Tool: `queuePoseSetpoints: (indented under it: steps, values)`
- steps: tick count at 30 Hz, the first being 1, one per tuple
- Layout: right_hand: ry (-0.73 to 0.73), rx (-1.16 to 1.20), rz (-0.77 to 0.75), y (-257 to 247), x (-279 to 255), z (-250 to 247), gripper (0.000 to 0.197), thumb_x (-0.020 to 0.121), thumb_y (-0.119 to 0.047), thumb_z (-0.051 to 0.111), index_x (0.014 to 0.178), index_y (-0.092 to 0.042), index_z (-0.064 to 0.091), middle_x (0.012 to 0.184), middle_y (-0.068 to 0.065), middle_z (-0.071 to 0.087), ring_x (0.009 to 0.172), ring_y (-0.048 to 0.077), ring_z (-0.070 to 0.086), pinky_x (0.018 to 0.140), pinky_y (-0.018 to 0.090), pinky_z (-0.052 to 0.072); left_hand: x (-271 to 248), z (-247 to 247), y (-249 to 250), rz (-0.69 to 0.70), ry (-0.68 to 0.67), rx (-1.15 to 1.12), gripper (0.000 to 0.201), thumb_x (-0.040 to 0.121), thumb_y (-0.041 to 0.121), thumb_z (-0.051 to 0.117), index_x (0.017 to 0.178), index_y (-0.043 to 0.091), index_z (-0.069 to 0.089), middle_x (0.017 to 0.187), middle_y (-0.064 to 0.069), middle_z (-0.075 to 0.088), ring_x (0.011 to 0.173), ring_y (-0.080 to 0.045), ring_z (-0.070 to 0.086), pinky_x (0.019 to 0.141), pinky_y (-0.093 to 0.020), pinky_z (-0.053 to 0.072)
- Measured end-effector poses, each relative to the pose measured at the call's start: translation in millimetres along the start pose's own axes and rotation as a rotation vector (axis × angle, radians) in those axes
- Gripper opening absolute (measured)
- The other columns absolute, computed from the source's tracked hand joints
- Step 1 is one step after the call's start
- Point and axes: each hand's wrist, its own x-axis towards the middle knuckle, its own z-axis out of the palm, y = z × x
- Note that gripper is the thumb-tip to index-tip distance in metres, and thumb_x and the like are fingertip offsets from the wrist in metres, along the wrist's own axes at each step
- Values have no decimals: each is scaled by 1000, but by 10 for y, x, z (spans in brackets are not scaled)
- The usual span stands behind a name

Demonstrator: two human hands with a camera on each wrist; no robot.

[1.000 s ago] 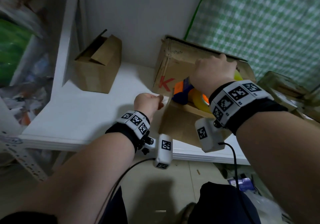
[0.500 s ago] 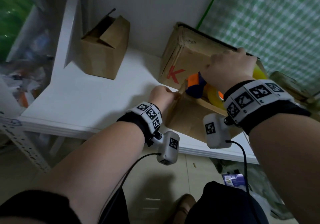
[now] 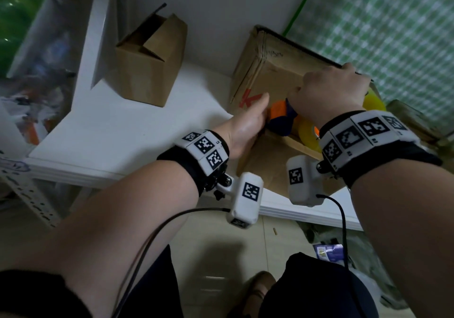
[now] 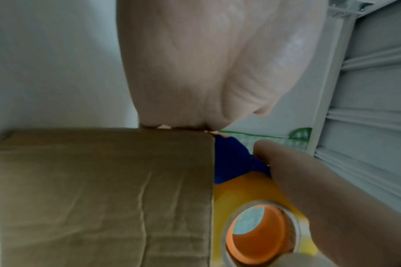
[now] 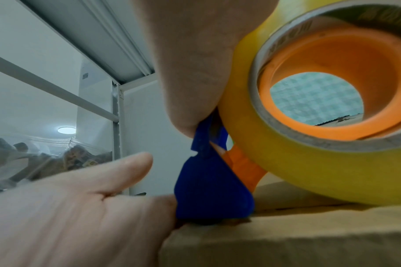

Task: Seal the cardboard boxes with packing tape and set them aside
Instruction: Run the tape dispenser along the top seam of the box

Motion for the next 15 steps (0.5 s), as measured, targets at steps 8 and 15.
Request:
queuePoseSetpoints:
  steps: [8, 15]
  values:
    - [-14, 17, 15, -13, -15, -8, 39, 91, -44, 32, 82, -13, 54, 77, 11, 43, 90, 32, 40, 81, 45, 37, -55, -47, -179, -50, 70, 77, 73, 79, 79, 33, 124, 27, 57, 136, 0, 54, 126, -17, 49, 113, -40, 30]
    - [-20, 30, 7, -14, -54, -46, 34, 91, -41, 34, 92, -13, 54, 88, 13, 48, 106, 34, 45, 81, 47, 33, -138, -32, -68, -222, 45, 370, 56, 94, 52, 42, 141, 21, 39, 122, 15, 42, 112, 0, 35, 93, -18, 25]
